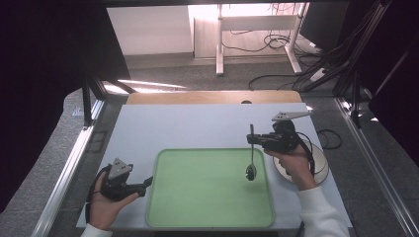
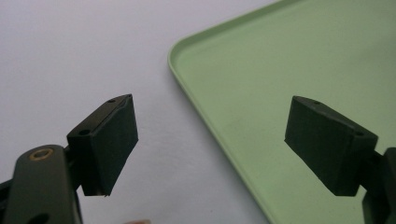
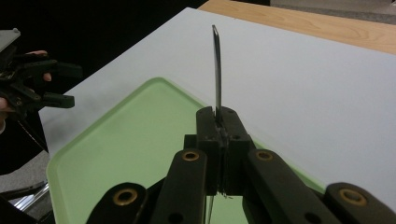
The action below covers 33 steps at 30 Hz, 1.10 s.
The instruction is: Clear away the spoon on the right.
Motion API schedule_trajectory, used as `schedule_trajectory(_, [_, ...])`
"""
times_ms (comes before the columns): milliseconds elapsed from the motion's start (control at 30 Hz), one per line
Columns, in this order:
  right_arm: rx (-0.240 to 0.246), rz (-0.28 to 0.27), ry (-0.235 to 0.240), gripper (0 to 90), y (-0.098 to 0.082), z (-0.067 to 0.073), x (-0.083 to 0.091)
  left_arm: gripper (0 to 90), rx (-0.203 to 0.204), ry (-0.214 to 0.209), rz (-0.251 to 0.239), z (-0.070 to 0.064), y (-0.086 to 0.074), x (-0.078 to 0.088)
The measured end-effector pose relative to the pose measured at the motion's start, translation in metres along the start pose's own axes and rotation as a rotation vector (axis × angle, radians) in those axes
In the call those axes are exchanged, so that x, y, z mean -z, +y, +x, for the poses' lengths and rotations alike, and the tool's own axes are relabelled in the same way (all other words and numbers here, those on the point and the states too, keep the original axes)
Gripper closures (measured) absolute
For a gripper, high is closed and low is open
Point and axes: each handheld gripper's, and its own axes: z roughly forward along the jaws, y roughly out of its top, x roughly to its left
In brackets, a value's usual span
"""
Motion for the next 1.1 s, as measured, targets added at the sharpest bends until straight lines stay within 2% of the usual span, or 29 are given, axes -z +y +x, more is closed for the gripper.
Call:
schedule_trajectory(767, [-0.005,0.056,0.034,89.1,-0.009,0.01,-0.017,16.5,0.002,0.004,0.001,0.001,0.0,0.001])
schedule_trajectory(1100, [-0.027,0.12,0.054,89.0,-0.016,0.008,-0.03,16.6,0.002,0.005,0.004,0.001,-0.001,0.0])
